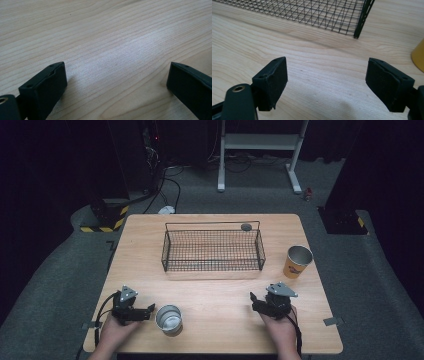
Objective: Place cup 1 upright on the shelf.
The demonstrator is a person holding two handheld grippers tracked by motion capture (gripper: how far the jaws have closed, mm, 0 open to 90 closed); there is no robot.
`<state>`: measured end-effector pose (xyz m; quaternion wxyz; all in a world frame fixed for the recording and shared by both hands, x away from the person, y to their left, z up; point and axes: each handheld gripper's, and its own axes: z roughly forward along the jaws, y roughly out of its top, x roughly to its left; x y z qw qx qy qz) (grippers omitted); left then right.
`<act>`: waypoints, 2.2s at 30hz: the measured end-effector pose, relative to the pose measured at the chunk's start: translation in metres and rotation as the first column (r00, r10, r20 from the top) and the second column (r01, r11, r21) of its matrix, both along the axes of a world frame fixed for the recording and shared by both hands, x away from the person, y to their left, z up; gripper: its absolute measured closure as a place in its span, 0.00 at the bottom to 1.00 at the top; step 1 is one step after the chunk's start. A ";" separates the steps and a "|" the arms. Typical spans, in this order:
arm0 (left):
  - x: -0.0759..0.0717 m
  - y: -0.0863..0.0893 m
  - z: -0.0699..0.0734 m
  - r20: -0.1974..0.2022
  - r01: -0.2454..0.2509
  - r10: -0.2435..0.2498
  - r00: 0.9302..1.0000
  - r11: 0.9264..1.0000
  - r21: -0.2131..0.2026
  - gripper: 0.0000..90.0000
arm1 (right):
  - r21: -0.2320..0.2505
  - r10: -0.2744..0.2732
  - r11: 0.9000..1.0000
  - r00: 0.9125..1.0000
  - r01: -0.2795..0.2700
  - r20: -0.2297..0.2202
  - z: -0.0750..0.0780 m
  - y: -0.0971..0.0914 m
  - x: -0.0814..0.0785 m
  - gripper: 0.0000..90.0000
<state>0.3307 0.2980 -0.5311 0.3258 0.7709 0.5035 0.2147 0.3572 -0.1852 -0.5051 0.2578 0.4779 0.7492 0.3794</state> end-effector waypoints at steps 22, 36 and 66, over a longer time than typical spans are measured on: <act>0.001 0.000 0.000 -0.004 0.004 -0.004 1.000 1.000 0.001 0.03 | 0.014 -0.080 0.997 0.997 0.080 0.020 0.000 -0.033 0.002 0.20; 0.002 0.000 0.000 -0.005 0.010 -0.010 1.000 1.000 0.004 0.03 | 0.007 -0.133 0.991 0.990 0.133 0.045 -0.001 -0.051 0.000 0.19; 0.000 0.000 0.000 0.000 0.001 -0.001 1.000 1.000 0.005 0.03 | -0.005 -0.243 0.970 0.968 0.244 0.063 0.011 -0.086 0.007 0.12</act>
